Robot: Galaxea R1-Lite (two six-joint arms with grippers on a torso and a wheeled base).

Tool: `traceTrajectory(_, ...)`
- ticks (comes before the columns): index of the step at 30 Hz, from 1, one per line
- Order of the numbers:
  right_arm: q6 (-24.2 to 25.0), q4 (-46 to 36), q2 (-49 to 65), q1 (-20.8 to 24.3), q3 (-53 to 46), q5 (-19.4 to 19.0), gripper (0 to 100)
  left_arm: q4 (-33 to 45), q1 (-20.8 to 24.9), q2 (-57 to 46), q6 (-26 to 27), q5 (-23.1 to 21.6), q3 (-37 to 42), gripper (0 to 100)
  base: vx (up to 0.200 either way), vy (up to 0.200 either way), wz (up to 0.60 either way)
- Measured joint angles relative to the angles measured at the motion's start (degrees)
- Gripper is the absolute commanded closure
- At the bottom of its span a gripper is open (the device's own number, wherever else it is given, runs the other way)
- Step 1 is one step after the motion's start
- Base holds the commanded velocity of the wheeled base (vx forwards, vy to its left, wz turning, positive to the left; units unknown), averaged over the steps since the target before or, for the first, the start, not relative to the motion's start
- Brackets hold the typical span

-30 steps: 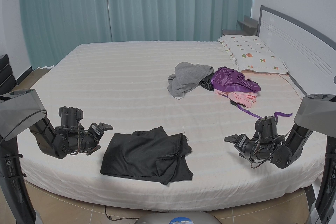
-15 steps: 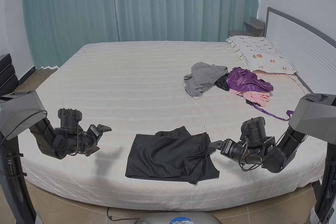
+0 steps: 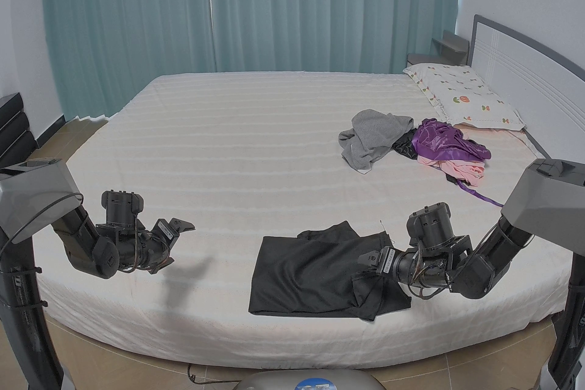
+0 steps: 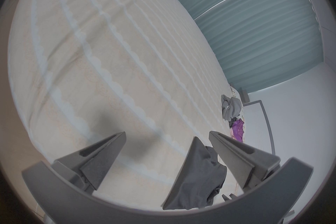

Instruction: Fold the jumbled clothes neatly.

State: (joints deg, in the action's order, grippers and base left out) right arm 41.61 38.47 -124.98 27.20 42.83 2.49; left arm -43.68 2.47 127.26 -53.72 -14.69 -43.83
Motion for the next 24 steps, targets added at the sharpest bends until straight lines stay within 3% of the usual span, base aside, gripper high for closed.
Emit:
traceTrajectory(4,-1.3,-4.4,0.5,0.5,1.2,0.2,0,0.0,-0.1,0.0,0.0,0.0,0.0,0,0.0,0.0,0.0)
traceTrajectory(12,-3.3,-5.3,0.7,1.6,2.5,3.2,0,0.0,0.0,0.0,0.1,0.0,0.0,0,0.0,0.0,0.0)
traceTrajectory(24,-4.2,-7.3,-2.1,3.9,5.4,3.9,0,0.1,0.1,0.1,0.2,0.1,-0.1,0,0.0,0.0,0.0)
